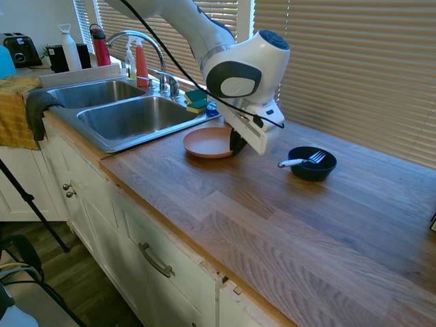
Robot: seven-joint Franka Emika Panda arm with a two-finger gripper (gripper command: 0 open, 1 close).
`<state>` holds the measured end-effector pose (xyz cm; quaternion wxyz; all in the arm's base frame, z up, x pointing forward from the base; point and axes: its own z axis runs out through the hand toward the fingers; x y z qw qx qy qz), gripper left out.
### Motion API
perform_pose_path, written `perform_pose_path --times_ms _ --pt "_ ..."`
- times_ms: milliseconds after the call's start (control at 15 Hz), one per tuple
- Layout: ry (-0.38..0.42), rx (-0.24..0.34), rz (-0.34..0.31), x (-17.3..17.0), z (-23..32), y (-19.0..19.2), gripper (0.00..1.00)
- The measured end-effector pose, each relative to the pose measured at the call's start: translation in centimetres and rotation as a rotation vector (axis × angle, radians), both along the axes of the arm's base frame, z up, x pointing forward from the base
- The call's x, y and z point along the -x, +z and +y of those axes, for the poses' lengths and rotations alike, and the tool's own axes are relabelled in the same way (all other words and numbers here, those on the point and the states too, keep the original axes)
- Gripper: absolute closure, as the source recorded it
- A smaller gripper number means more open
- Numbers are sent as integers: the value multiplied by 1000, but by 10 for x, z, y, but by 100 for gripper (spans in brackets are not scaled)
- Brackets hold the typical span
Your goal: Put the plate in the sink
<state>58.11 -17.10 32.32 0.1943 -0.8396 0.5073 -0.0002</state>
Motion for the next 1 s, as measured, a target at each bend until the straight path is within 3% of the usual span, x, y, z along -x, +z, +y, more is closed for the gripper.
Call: perform_pose_path --times_ms 200,467,733,1000 --pt "44 -2 -38 20 25 32 100" --pt "123 15 -75 32 99 81 100" --pt "185 63 -76 14 208 98 100" --pt "237 127 -53 -22 321 89 100"
